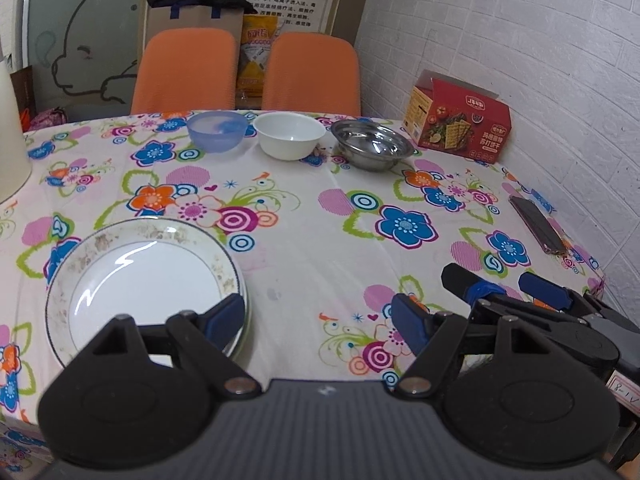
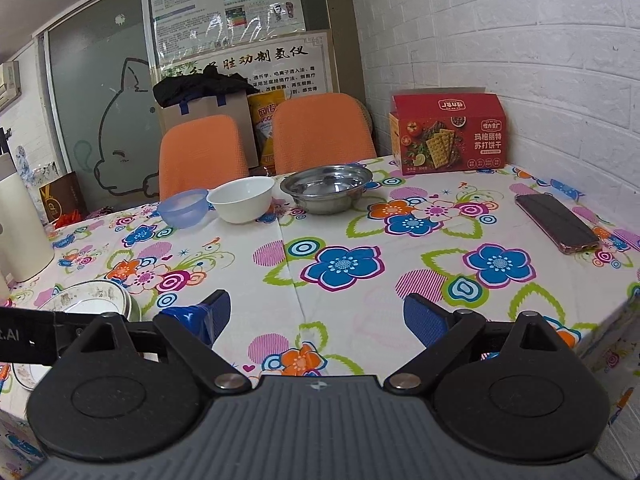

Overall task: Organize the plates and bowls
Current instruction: 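Move the right gripper toward the stainless steel bowl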

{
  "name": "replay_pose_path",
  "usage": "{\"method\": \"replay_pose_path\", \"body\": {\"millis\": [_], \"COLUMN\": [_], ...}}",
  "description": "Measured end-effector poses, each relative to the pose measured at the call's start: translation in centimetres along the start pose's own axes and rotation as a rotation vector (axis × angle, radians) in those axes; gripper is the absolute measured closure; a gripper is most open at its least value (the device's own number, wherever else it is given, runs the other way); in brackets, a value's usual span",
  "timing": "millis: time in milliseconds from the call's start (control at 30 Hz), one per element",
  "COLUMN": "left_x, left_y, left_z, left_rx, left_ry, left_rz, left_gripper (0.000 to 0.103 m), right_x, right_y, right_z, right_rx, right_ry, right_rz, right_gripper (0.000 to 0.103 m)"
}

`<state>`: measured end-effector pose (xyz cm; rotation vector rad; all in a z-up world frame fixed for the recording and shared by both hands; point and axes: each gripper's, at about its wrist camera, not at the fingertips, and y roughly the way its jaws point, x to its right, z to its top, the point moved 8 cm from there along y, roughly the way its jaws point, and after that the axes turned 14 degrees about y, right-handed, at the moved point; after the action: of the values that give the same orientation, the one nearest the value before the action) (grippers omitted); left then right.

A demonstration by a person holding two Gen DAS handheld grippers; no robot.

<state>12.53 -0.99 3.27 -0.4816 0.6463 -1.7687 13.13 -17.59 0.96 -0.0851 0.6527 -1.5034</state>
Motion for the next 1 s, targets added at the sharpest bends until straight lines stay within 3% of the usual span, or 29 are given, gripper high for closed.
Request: {"method": "replay_pose_path", "body": {"millis": [333,600,1000], "left_x": [-1.4,-5.8,-9.2], "left_y": [4.9,5.8,8.0], "left_z": [1.3,1.4,3.5], "left_rx": [-0.075,-0.104,-0.103], "left_ry": [0.002,-0.079,-0.073], "left_rz": [0.007,0.066,0.106], "left_gripper": [0.029,0.029,0.029], "right_x": [1.6,-1.0,-4.7], "right_y": [5.2,7.7,10.3], "right_z": [1.1,0.8,1.0], "right_rx": [-0.043,-0.102,-0.143], "right_ry": [0.078,0.048,-0.021], "right_rz": [-0.018,0.033,0.072], "right_gripper": [0.022,0.022,0.022]}}
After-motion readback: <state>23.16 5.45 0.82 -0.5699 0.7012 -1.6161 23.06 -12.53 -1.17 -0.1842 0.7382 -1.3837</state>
